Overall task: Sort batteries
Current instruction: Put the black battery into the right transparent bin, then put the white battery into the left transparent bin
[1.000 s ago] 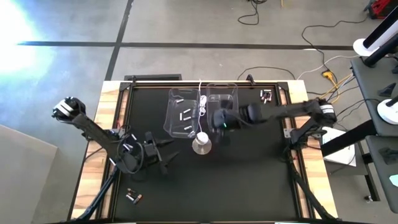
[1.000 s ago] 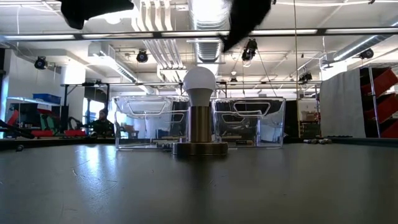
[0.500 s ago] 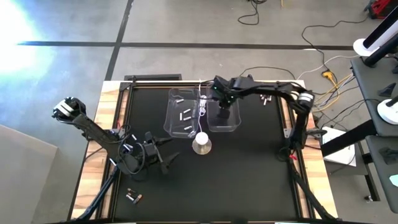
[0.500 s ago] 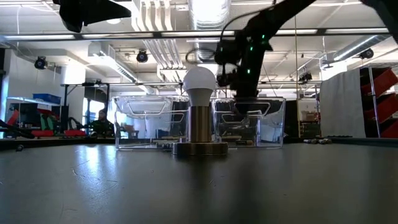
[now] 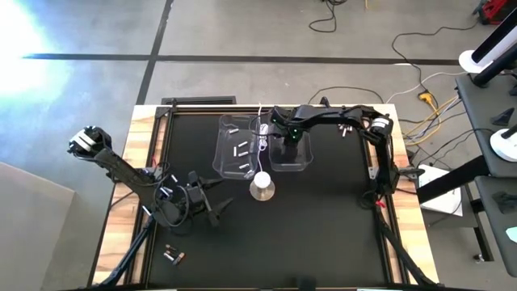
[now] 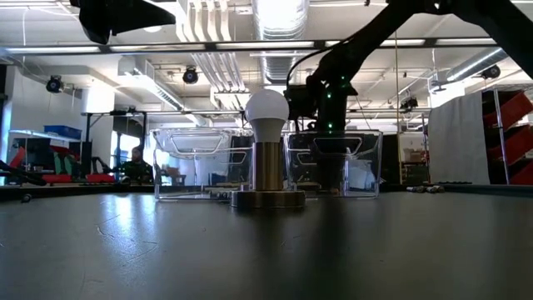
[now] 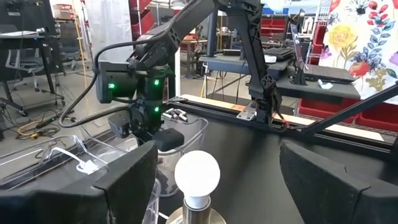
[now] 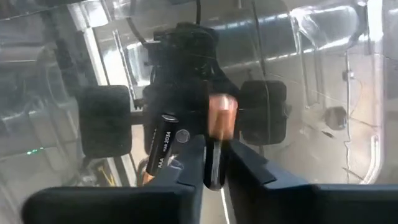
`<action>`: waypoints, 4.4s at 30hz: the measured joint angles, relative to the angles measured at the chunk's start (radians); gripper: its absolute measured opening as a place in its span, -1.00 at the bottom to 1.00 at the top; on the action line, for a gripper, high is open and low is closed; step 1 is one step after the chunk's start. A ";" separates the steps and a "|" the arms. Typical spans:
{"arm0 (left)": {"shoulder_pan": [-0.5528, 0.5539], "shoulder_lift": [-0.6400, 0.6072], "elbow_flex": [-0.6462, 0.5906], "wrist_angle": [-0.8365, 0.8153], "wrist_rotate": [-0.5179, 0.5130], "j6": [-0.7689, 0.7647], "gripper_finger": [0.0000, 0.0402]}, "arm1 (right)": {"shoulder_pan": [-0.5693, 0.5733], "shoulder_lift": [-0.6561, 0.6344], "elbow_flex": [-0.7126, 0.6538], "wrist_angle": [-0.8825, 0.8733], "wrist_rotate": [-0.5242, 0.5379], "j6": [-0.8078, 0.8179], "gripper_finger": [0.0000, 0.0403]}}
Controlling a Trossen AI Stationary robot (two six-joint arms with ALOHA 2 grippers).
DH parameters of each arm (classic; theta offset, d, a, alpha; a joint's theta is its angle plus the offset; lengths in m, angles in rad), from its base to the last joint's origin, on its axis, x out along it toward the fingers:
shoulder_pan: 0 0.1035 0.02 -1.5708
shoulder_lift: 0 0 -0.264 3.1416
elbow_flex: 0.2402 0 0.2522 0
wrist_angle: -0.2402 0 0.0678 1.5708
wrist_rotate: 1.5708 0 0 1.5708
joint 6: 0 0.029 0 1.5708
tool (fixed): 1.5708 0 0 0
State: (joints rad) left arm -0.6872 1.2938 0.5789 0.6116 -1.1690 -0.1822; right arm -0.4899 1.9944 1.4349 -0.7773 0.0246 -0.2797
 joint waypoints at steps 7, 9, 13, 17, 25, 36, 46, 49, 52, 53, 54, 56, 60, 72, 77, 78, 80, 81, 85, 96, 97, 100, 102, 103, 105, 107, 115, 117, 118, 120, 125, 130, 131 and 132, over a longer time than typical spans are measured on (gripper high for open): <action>0.001 0.000 -0.002 -0.003 0.000 0.000 0.55 | 0.008 -0.076 -0.002 -0.010 0.001 0.025 -0.23; 0.001 0.000 -0.002 -0.004 0.000 0.000 0.55 | 0.008 -0.149 -0.002 -0.024 0.000 0.043 -0.13; 0.001 0.000 -0.005 -0.009 0.000 0.006 0.55 | 0.008 -0.331 -0.002 -0.072 0.056 0.107 -0.02; 0.005 0.000 -0.013 -0.010 0.000 0.015 0.55 | -0.008 -0.504 -0.021 -0.137 0.246 0.171 -0.01; 0.018 0.000 -0.013 -0.009 0.000 0.015 0.55 | -0.274 -0.679 -0.204 -0.149 0.265 0.398 -0.12; 0.023 0.000 -0.007 -0.008 0.001 0.020 0.55 | -0.540 -0.498 -0.481 0.237 0.114 0.548 -0.07; 0.023 0.000 -0.012 -0.011 0.001 0.020 0.55 | -0.591 -0.272 -0.398 0.242 0.114 0.595 -0.07; 0.023 0.000 -0.012 -0.025 0.001 0.020 0.55 | -0.591 -0.261 -0.391 0.224 0.114 0.608 -0.13; 0.023 0.001 -0.013 -0.036 0.001 0.020 0.55 | -0.591 -0.263 -0.399 0.214 0.114 0.622 -0.19; 0.023 0.000 -0.013 -0.037 0.001 0.020 0.55 | -0.591 -0.267 -0.405 0.214 0.114 0.623 -0.22; 0.023 0.001 -0.013 -0.037 0.001 0.020 0.55 | -0.590 -0.272 -0.409 0.212 0.114 0.621 -0.24; 0.023 0.000 -0.013 -0.037 0.001 0.020 0.55 | -0.588 -0.278 -0.410 0.205 0.113 0.629 -0.30; 0.023 0.001 -0.013 -0.037 0.001 0.020 0.55 | -0.586 -0.280 -0.412 0.186 0.082 0.638 -0.44; 0.023 0.001 -0.009 -0.037 0.001 0.020 0.55 | -0.581 -0.272 -0.424 0.216 0.053 0.591 -0.90; 0.038 0.000 -0.055 -0.038 0.049 -0.051 0.55 | -0.550 -0.366 -0.431 0.230 0.037 0.547 -0.89; 0.051 0.001 -0.073 -0.034 0.073 -0.083 0.55 | -0.538 -0.406 -0.431 0.233 0.035 0.538 -0.89; 0.078 0.001 -0.115 -0.006 0.108 -0.136 0.55 | -0.500 -0.484 -0.432 0.238 0.036 0.508 -0.89; 0.095 0.001 -0.135 0.006 0.119 -0.154 0.55 | -0.476 -0.526 -0.437 0.235 0.040 0.494 -0.90; 0.155 0.001 -0.192 0.075 0.220 -0.191 0.55 | -0.328 -0.711 -0.454 0.244 0.043 0.462 -0.90; 0.205 0.194 -0.173 0.412 0.510 -0.010 0.55 | 0.377 -0.969 -0.642 0.654 0.178 0.516 -0.91; 0.210 0.226 -0.166 0.472 0.510 0.020 0.55 | 0.441 -0.961 -0.659 0.716 0.201 0.500 -0.91; 0.231 0.320 -0.149 0.632 0.550 0.078 0.55 | 0.603 -0.915 -0.677 0.894 0.277 0.462 -0.91; 0.251 0.383 -0.143 0.728 0.568 0.088 0.55 | 0.684 -0.868 -0.677 1.012 0.299 0.421 -0.91; 0.264 0.419 -0.141 0.775 0.568 0.085 0.55 | 0.715 -0.841 -0.676 1.065 0.299 0.406 -0.91; 0.283 0.492 -0.131 0.858 0.570 0.073 0.52 | 0.759 -0.781 -0.668 1.174 0.298 0.382 -0.91; 0.294 0.559 -0.112 0.932 0.599 0.074 0.45 | 0.786 -0.715 -0.664 1.272 0.299 0.381 -0.91; 0.304 0.612 -0.032 0.941 0.752 0.099 0.14 | 0.799 -0.502 -0.647 1.482 0.301 0.358 -0.91; 0.304 0.601 -0.035 0.943 0.750 0.100 0.10 | 0.799 -0.478 -0.638 1.495 0.301 0.354 -0.91; 0.304 0.598 -0.039 0.946 0.743 0.099 0.08 | 0.799 -0.468 -0.636 1.494 0.298 0.350 -0.91; 0.306 0.596 -0.045 0.942 0.738 0.094 0.05 | 0.800 -0.451 -0.620 1.502 0.290 0.346 -0.91; 0.306 0.595 -0.019 0.943 0.752 0.095 -0.04 | 0.800 -0.394 -0.598 1.518 0.290 0.347 -0.91; 0.306 0.595 0.003 0.893 0.769 0.111 -0.22 | 0.800 -0.352 -0.569 1.541 0.290 0.347 -0.91; 0.306 0.594 0.002 0.889 0.769 0.112 -0.27 | 0.800 -0.350 -0.569 1.543 0.290 0.347 -0.91; 0.306 0.593 0.000 0.892 0.769 0.112 -0.32 | 0.800 -0.350 -0.569 1.541 0.290 0.348 -0.91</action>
State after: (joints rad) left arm -0.3813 1.8864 0.5790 1.5038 -0.4000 -0.0701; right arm 0.3099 1.6444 0.8658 0.7635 0.3145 0.0681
